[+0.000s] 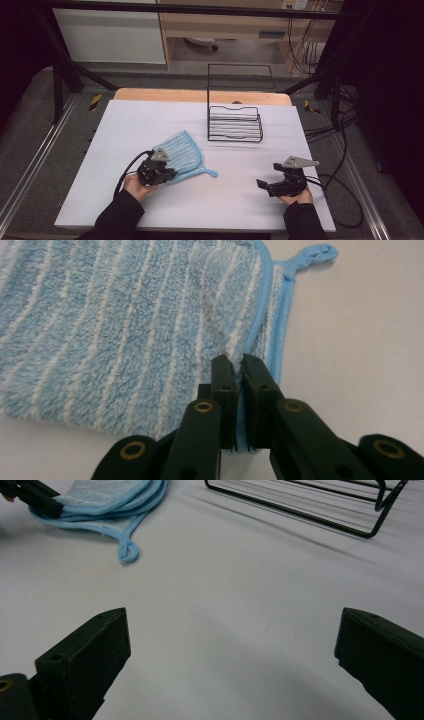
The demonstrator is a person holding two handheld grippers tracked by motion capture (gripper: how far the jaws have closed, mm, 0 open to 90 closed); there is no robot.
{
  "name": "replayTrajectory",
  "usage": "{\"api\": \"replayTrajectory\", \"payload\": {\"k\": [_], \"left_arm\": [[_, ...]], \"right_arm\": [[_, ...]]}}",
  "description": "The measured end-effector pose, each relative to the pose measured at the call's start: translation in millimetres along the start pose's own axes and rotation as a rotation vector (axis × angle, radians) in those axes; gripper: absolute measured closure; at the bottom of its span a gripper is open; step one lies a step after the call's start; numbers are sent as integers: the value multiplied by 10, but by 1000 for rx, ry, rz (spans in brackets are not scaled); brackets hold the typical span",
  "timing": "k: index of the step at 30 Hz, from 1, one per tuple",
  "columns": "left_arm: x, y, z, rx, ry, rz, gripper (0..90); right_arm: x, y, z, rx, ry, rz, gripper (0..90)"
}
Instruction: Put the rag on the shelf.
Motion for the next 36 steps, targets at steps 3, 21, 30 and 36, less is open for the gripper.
{"api": "replayTrajectory", "payload": {"k": [3,21,30,36], "left_arm": [[-48,-61,70,1,-6,-1,850],[-418,-238,-81,-116,108,126,381],[-672,-511,-285,-200,186,166,181],[-762,-658,-392,-244,211,188,151]], "right_arm": [[9,3,-31,-4,3,-6,20],[402,322,-535,3,23,-1,72],[971,563,-942,-14,48,-57,111],[1392,613,-1109,-21,62,-108,241]]}}
Point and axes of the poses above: each handheld gripper's, and its own axes: x roughly forward along the jaws, y roughly out of its top, z roughly to its right, the point moved 8 cm from there along x, roughly forward along the jaws, and after that the axes turned 10 degrees about x, right-handed, at the moved point
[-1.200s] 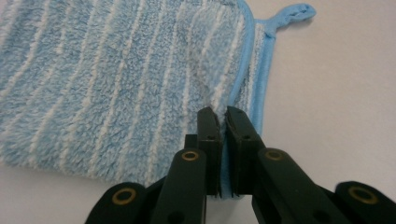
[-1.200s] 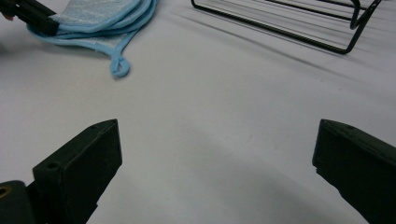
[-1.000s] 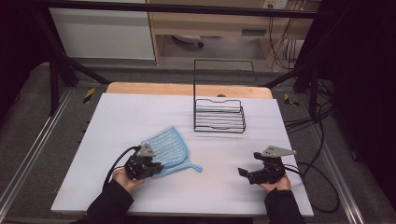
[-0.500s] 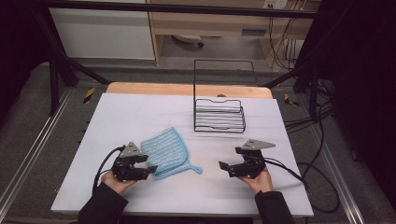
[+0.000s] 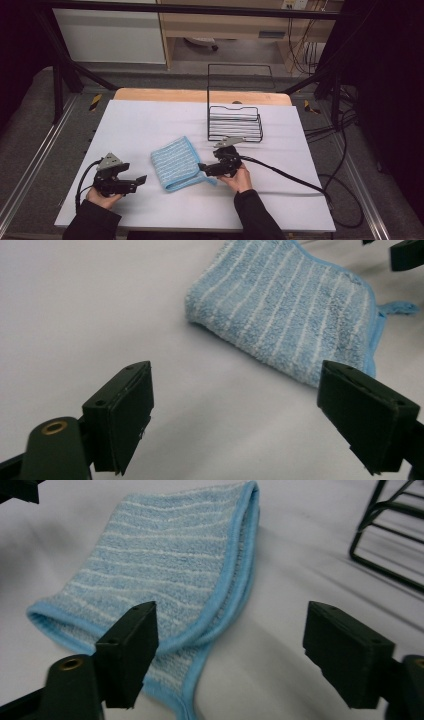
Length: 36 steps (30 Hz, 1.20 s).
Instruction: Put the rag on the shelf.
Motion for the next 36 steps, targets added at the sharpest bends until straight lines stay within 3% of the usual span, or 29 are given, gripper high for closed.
{"api": "replayTrajectory", "payload": {"k": [3,5,9,10,18,23,30,36], "left_arm": [[-2,-24,-38,-15,9,2,151],[20,-40,-41,-12,10,-6,152],[32,-52,-37,-5,13,-12,156],[29,-51,-40,-6,14,-8,157],[30,-50,-48,-1,17,-6,161],[33,-50,-57,-4,22,-4,162],[33,-52,-62,-6,24,-4,163],[32,-56,-60,-7,23,-4,163]], "right_arm": [[118,3,-20,25,16,-20,296],[242,-5,-45,32,34,-46,394],[325,-39,-44,25,32,-83,469],[347,-69,-53,20,46,-101,528],[309,-143,-104,27,68,-159,625],[310,-157,-118,43,59,-153,627],[290,-185,-146,98,73,-187,772],[245,-159,-161,110,75,-177,820]]}}
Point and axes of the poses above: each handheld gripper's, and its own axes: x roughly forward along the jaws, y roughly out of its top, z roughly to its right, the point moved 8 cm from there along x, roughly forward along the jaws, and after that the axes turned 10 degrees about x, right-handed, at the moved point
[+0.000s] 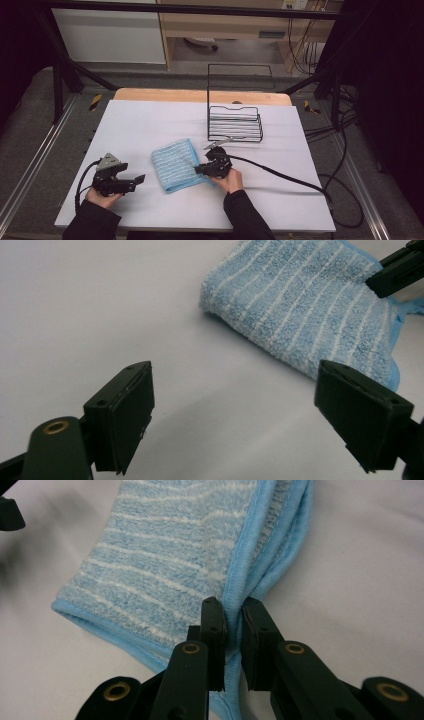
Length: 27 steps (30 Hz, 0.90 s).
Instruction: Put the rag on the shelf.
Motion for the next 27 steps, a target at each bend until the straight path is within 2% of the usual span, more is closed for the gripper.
{"api": "replayTrajectory", "payload": {"k": [5,10,14,15,16,17,20,21,27], "left_arm": [[-4,1,2,1,-1,1,163],[-6,1,9,3,-2,0,163],[-5,3,22,1,-6,1,163],[-5,4,24,1,-6,1,163],[-3,4,29,0,-7,1,163],[1,5,37,2,-7,-1,163],[6,6,52,3,-12,-2,163],[7,6,57,6,-12,-3,163],[23,12,97,11,-20,-5,163]], "right_arm": [[-58,-19,-31,0,-12,4,823],[-210,-74,-88,13,-26,0,824],[-315,-134,-69,25,-42,2,824],[-388,-193,-38,39,-53,6,823],[-388,-193,-38,39,-53,6,823],[-468,-273,13,60,-67,11,822],[-524,-340,56,73,-74,17,821],[-583,-423,95,86,-78,23,821],[-718,-637,146,98,-90,29,819]]}}
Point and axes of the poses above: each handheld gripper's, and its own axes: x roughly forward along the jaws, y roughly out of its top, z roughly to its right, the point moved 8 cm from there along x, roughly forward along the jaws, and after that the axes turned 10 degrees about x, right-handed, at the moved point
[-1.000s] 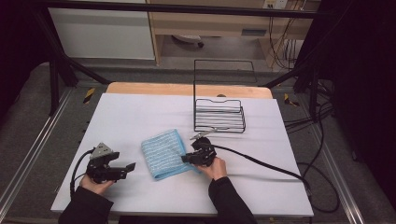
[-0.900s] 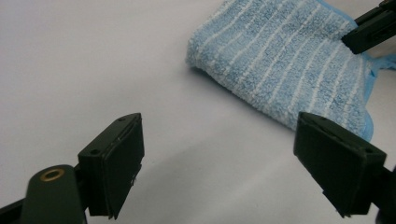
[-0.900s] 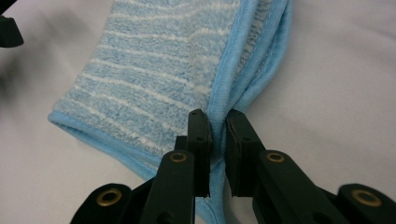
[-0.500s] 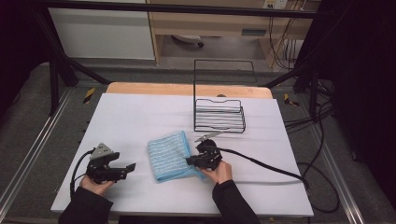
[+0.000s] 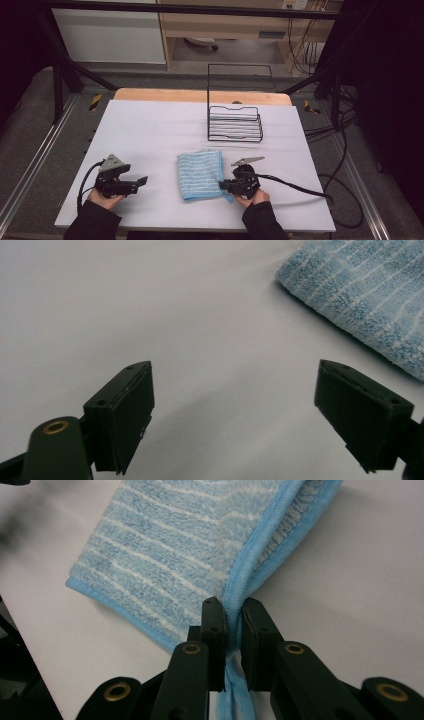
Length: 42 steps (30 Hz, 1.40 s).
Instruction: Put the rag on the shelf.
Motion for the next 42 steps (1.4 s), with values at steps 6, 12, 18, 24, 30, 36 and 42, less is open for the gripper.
{"api": "replayTrajectory", "payload": {"k": [6,12,18,24,30,36,42], "left_arm": [[15,20,42,-12,-13,2,166],[78,151,300,-12,-87,17,212],[218,309,638,-10,-127,-1,281],[452,315,976,-10,-162,-93,395],[524,277,1137,-27,-211,-134,581],[565,222,1198,-62,-239,-152,690],[573,196,1214,-83,-253,-151,809]], "right_arm": [[132,24,4,-9,10,14,816],[230,158,-13,-61,6,44,814],[247,184,-8,-93,-11,42,712],[133,97,12,-102,-2,59,526],[101,-64,42,-153,-24,21,614],[109,-99,36,-157,-4,12,793],[111,-109,10,-139,25,-8,890]]}}
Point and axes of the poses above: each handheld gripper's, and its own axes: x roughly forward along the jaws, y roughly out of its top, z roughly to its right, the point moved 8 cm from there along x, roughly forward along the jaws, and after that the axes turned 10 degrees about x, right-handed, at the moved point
